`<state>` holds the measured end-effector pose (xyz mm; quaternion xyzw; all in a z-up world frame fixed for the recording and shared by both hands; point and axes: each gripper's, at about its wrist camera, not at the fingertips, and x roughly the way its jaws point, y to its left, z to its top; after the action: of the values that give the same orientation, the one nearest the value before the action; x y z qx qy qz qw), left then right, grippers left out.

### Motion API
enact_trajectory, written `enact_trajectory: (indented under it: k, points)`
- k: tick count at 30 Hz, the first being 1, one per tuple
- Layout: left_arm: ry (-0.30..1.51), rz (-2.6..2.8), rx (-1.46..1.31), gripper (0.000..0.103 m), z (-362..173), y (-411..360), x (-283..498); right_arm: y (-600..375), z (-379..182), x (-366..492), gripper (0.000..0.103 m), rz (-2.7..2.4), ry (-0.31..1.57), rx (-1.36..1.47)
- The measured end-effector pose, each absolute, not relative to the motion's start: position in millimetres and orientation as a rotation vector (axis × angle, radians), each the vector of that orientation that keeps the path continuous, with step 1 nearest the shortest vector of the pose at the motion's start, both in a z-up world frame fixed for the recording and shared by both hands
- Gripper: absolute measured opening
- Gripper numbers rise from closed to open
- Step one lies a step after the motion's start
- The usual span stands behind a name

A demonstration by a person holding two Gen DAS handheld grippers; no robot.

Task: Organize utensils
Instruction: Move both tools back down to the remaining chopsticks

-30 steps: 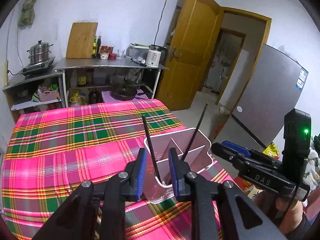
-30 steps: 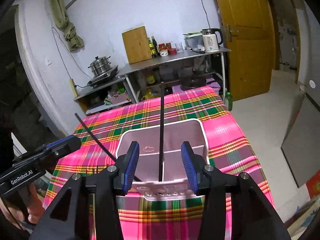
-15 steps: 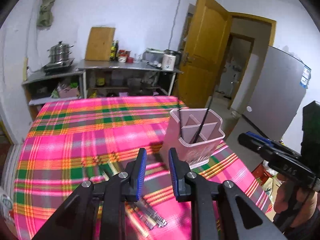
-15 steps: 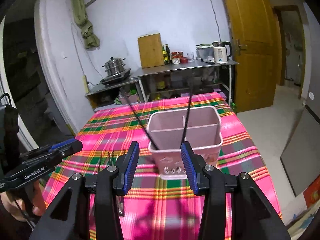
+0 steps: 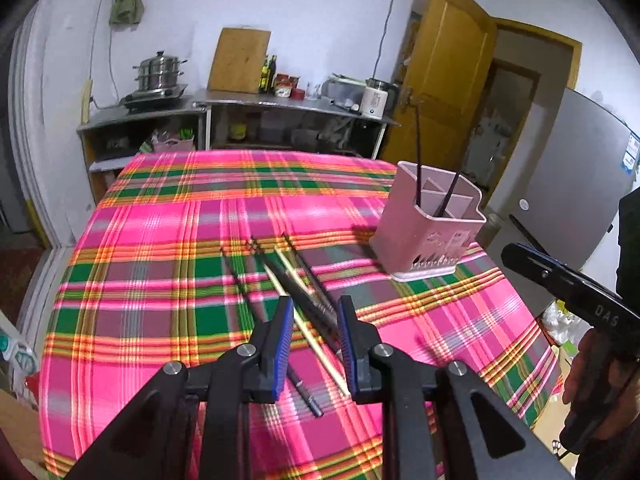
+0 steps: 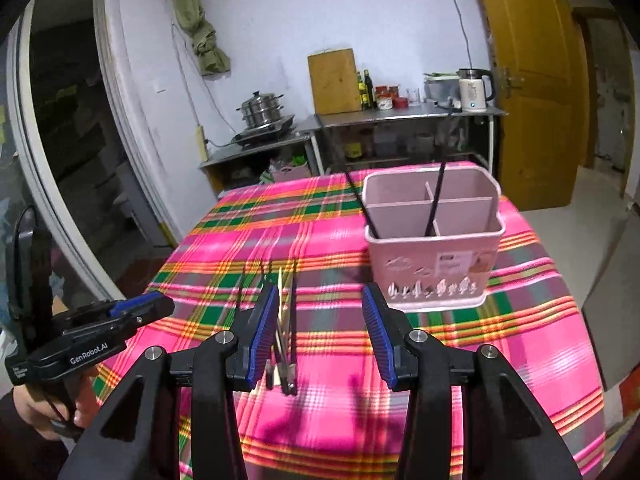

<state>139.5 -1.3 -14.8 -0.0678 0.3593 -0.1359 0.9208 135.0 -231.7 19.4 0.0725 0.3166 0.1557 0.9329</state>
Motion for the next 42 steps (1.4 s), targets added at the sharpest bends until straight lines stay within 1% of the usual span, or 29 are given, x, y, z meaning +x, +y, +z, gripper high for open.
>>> enact_trajectory:
  k: [4, 13, 23, 30, 39, 41, 42]
  points:
    - [0.753, -0.27, -0.161, 0.022, -24, 6, 138, -225, 11, 138, 0.045, 0.341, 0.683, 0.166]
    - [0.805, -0.248, -0.217, 0.022, -46, 15, 156, -202, -4, 149, 0.044, 0.381, 0.727, 0.091]
    - [0.881, -0.2, -0.266, 0.022, -90, 27, 204, -174, -30, 174, 0.028, 0.425, 0.789, 0.033]
    - [0.919, -0.161, -0.291, 0.022, -116, 28, 240, -162, -44, 188, 0.022, 0.443, 0.823, 0.014]
    - [0.923, -0.131, -0.279, 0.022, -129, 29, 261, -137, -62, 213, 0.017, 0.491, 0.862, -0.016]
    - [0.917, -0.132, -0.261, 0.019, -129, 29, 262, -131, -66, 219, 0.016, 0.505, 0.871, -0.021]
    - [0.915, -0.124, -0.243, 0.013, -130, 29, 263, -128, -68, 222, 0.016, 0.51, 0.876, -0.024]
